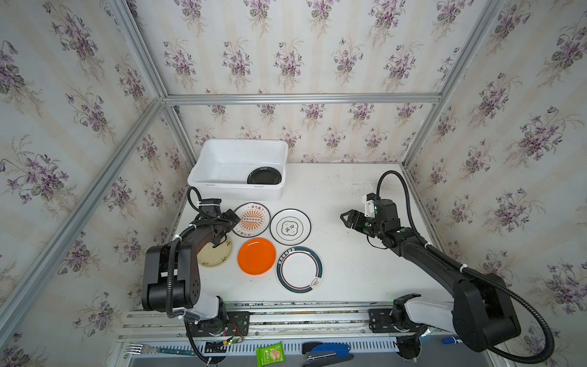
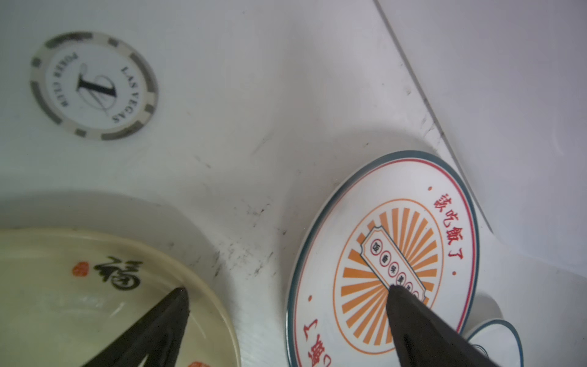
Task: Place the plates into the plastic bin on the countertop
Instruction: 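Lower the open left gripper onto the cream plate's rim nearest the robot, then close the left gripper on the cream plate rim and tilt it up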
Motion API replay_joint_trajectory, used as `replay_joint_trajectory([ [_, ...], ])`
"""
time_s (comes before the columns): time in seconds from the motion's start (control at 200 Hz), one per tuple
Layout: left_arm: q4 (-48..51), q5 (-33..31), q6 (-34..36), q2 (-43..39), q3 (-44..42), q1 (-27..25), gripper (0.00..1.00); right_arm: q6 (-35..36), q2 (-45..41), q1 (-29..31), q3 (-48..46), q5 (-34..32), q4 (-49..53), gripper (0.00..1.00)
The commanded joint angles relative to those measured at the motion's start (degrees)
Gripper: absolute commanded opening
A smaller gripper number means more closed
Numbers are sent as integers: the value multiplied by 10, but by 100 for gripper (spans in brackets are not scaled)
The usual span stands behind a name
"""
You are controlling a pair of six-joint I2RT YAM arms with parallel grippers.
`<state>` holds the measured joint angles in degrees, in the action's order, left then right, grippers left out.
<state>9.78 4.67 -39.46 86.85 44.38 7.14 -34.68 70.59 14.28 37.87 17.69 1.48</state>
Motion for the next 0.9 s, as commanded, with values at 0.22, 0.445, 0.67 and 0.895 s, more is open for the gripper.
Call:
replay_joint_trajectory([
  [0.22, 59, -59, -42, -248, -125, -2, 99, 11, -11, -1, 28, 10, -5, 77],
  [0.445, 201, -120, -62, -383, -170, 11, 99, 41, -16, -2, 50, 84, -36, 77],
  [0.67, 271, -103, -82, -457, -206, 57, 99, 66, -32, -1, 63, 102, -41, 78],
  [0.895, 253, -26, -81, -439, -222, 114, 99, 63, -42, 0, 40, 157, -92, 78],
])
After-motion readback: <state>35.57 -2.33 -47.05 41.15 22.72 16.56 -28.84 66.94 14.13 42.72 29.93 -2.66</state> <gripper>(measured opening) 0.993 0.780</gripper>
